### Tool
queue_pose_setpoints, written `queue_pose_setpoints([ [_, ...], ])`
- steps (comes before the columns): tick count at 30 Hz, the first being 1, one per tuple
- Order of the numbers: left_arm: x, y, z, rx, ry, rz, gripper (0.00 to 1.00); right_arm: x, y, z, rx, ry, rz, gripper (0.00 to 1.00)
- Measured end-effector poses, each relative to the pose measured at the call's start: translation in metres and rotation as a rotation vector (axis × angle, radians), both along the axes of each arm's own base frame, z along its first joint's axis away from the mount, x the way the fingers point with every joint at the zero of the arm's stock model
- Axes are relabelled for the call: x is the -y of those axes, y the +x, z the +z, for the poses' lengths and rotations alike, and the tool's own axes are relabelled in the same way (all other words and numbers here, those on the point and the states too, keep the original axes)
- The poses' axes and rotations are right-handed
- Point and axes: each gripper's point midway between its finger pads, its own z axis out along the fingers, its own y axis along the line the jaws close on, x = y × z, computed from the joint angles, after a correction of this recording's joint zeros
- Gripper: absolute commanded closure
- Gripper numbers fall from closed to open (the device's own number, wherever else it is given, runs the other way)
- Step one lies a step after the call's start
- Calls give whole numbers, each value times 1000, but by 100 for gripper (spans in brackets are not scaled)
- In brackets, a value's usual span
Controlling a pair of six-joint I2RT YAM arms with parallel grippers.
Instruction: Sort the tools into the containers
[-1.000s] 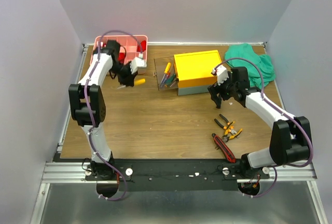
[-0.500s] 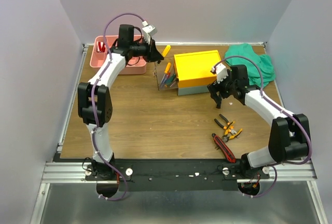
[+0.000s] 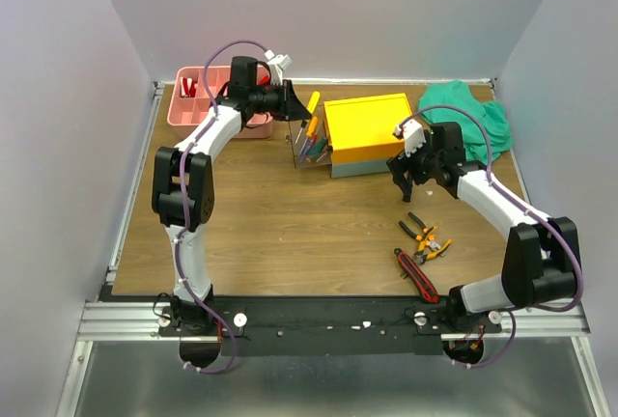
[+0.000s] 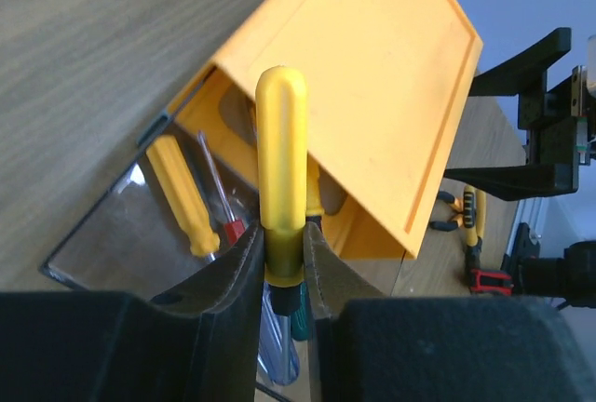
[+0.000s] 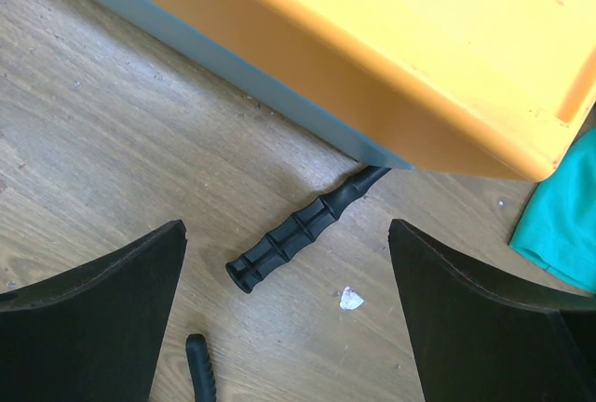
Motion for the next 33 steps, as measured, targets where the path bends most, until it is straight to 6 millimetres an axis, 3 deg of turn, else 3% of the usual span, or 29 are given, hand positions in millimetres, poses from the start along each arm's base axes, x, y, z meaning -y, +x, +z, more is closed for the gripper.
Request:
queue_pose_setpoints([
  [3, -3, -8, -13, -55, 25, 6, 43, 0, 0, 0, 0, 0, 0, 3],
  [6, -8, -14, -18, -79, 53, 24, 34, 0, 0, 0, 1, 0, 0, 3],
  [8, -10, -14, -10, -57, 61, 27, 30, 0, 0, 0, 1, 0, -1, 3],
  [10, -9, -11, 0, -30, 56, 27, 27, 0, 3, 2, 4, 2, -1, 3],
  [16, -9, 9, 70, 161, 15, 48, 27, -7, 20, 29, 50, 45, -20, 2],
  [21, -45, 14, 99, 243, 57, 170, 32, -17, 28, 73, 106, 121, -16, 1],
  [23, -74, 17, 90, 245, 106, 246, 37, -18, 30, 87, 130, 145, -22, 2],
  [26, -112, 16, 55, 190, 179, 337, 56, -15, 35, 107, 165, 196, -70, 5],
  [28, -131, 13, 24, 136, 230, 374, 78, -2, 44, 117, 189, 216, -134, 11],
  [30, -137, 3, -11, 59, 272, 371, 98, 23, 61, 127, 220, 218, -239, 24],
  [31, -136, -1, -20, 40, 283, 361, 100, 33, 68, 129, 228, 218, -278, 30],
  [32, -134, -5, -30, 20, 292, 346, 100, 43, 76, 131, 238, 213, -312, 44],
  [33, -132, -7, -33, 18, 294, 334, 100, 58, 86, 133, 250, 207, -361, 51],
])
